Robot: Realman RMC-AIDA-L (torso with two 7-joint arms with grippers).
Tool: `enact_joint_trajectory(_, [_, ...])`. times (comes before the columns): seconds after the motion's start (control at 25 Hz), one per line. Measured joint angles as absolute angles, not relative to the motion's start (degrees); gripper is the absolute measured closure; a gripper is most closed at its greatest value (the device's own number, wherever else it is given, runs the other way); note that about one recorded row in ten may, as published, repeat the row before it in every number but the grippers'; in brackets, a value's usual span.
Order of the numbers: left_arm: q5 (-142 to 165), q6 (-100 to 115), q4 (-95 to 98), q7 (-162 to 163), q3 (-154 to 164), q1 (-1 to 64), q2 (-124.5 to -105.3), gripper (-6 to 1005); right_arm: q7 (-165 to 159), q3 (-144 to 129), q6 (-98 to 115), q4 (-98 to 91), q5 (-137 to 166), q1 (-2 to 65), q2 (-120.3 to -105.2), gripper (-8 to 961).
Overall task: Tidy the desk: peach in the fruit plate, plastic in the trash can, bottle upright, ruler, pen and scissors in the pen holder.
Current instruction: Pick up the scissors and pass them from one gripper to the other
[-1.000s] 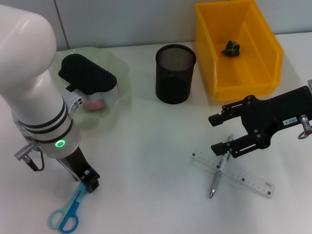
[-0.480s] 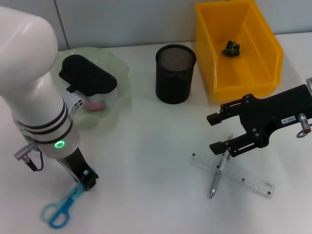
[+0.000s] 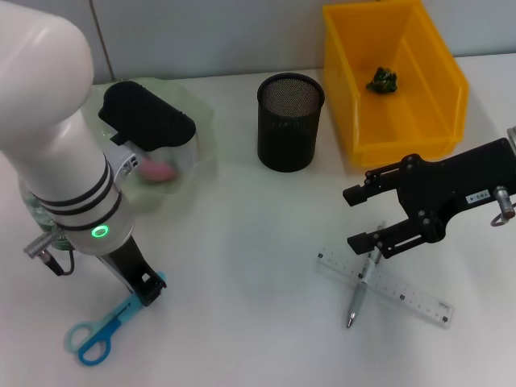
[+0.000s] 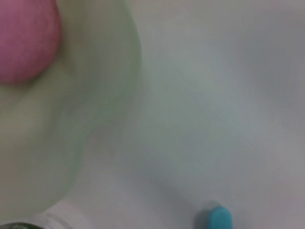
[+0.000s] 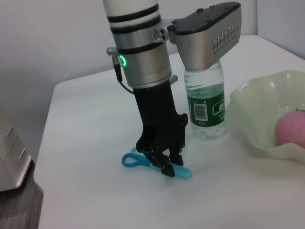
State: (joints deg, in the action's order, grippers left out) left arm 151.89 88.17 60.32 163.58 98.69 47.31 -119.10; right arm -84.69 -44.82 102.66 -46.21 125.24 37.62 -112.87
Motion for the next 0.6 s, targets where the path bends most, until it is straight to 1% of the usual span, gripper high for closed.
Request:
enact_joint_trajectory(0.08, [151.89,88.54,61.11,163.55,98.02,47.31,-119.01,788,-84.75,-44.82,102.66,-46.2,125.24,37.62,-112.83,195])
enact_joint_trajectory(0.6, [149.24,92.2,64.74,159.81,86.47,45.63,-118.73,781,-85.4,-43.17,102.77,-46.25,125.24,37.61,-112.49,195])
